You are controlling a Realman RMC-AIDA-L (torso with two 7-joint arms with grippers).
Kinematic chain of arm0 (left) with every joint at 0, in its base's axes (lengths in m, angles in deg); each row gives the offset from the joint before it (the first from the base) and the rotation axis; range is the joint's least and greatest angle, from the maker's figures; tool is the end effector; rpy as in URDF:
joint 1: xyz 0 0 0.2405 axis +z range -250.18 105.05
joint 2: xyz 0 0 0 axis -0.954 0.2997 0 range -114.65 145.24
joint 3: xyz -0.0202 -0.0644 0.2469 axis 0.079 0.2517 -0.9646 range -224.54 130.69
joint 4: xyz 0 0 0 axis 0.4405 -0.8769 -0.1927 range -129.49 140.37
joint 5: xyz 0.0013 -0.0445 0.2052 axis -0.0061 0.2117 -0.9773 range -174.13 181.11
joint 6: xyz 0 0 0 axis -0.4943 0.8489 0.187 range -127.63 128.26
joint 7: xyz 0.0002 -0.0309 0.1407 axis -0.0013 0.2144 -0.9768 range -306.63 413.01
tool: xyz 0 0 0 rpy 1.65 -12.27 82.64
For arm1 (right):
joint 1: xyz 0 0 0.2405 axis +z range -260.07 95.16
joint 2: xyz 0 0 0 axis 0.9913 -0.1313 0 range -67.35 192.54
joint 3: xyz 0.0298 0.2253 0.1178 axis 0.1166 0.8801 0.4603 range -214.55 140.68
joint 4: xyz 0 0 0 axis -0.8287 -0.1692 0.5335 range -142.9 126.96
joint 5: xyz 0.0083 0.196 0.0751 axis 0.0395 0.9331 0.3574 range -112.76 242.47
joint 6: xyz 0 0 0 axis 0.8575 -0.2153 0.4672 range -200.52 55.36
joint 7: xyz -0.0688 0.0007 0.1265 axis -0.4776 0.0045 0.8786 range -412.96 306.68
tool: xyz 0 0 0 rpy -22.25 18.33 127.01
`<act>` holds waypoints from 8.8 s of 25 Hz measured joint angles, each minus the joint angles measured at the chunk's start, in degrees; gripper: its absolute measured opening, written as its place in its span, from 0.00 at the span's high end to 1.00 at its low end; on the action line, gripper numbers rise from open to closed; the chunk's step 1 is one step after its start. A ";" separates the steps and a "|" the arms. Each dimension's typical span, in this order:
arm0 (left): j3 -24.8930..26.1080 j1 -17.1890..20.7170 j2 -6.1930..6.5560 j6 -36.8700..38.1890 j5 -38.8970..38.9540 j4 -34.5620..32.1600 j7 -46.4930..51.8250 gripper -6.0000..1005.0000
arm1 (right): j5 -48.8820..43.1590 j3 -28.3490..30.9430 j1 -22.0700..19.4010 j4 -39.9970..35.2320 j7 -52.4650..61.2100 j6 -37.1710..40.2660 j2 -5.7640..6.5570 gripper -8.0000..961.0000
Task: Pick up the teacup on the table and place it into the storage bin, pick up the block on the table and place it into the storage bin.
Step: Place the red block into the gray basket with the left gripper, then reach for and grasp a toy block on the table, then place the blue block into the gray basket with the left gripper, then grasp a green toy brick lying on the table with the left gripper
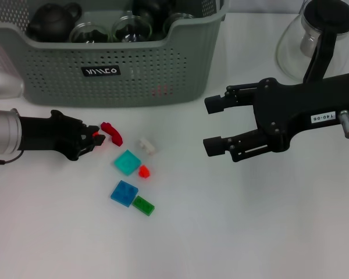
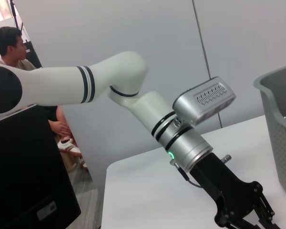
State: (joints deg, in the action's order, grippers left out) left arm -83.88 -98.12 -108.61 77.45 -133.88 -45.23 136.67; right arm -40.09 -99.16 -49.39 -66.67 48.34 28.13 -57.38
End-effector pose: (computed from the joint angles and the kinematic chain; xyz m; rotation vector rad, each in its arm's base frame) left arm -0.3222 0.3194 0.0009 -2.6115 -0.7052 -0.0831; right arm 0.1526 0.3208 0.0002 2.9323 -0.4028 -0.6389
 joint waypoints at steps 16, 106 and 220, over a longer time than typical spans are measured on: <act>21.29 -2.39 6.27 33.90 15.80 -2.76 5.25 0.82 | -0.92 0.65 -0.65 5.63 -0.85 0.12 2.23 0.08; -52.10 -14.94 -0.28 23.69 -17.97 -19.90 7.85 0.06 | -6.15 7.97 6.75 25.39 -7.60 -14.08 0.09 0.08; -3.50 -18.71 11.89 20.41 6.28 -24.00 36.26 0.30 | -6.60 7.94 3.84 25.34 -10.02 -11.09 2.04 0.08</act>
State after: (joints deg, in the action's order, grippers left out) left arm -87.38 -116.83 -96.72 97.86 -127.60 -69.22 172.94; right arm -46.69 -91.22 -45.54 -41.33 38.32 17.04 -55.34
